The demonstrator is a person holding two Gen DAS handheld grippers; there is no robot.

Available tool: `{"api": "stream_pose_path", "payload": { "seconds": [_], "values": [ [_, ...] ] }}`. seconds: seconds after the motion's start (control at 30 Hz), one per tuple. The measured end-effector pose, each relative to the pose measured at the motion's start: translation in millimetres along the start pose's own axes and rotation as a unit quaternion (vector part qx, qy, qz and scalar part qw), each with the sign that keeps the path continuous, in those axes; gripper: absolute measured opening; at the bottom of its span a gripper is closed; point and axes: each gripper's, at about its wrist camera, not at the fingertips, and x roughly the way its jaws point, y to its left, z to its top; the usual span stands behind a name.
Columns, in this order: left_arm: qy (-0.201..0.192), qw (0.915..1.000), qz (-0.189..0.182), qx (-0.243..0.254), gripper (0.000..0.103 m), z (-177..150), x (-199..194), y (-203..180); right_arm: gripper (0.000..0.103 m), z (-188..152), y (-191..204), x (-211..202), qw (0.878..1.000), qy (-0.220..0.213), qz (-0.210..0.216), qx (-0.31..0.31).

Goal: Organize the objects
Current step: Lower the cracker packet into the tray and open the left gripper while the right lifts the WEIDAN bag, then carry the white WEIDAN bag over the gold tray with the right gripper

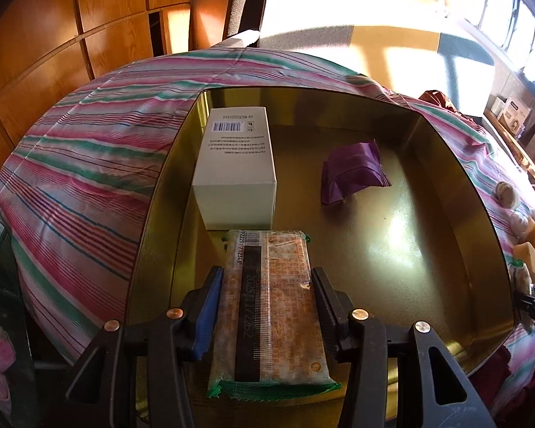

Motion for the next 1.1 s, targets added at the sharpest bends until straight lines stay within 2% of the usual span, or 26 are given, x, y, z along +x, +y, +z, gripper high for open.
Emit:
{"api": "stream_pose_path", "payload": {
  "seconds": [0.1,0.17,0.23,0.27,0.37,0.6,0.8,0.93,1.1],
  "values": [
    [-0.009,0.9998,0.015,-0.005,0.052,10.1,7.0,3.8,0.036,0.6,0.5,-0.1,1.000,-0.003,-0.002,-0.001],
    [-0.010,0.9994,0.032,-0.008,0.062,17.2,12.5,7.6,0.036,1.2,0.8,0.6,1.000,-0.004,-0.004,-0.002],
    [-0.015,0.9993,0.031,-0.011,0.065,21.9,12.7,10.9,0.036,1.5,1.7,1.0,1.000,-0.004,-0.008,-0.006],
    [-0.020,0.9991,0.036,-0.009,0.072,23.5,11.0,11.2,0.036,1.6,1.9,0.9,1.000,-0.005,-0.009,-0.007],
    [-0.039,0.9984,0.042,-0.001,0.078,23.7,-2.5,10.2,0.036,1.3,1.7,0.1,1.000,-0.007,-0.014,-0.008],
    [-0.103,0.9934,0.047,0.020,0.082,12.5,-53.2,2.8,0.035,0.6,-3.1,-3.0,0.999,-0.019,-0.032,0.012],
    [-0.125,0.9916,0.033,0.007,0.084,3.8,-85.0,7.9,0.035,-0.4,-1.4,-20.1,0.996,-0.052,-0.034,0.062],
    [-0.132,0.9905,0.036,0.010,0.084,-3.5,-97.3,8.9,0.035,9.1,22.5,-37.6,0.994,-0.086,-0.030,0.065],
    [-0.136,0.9899,0.041,0.002,0.084,-11.7,-105.4,16.9,0.035,29.6,68.1,-54.4,0.993,-0.111,0.005,0.038]
  ]
}}
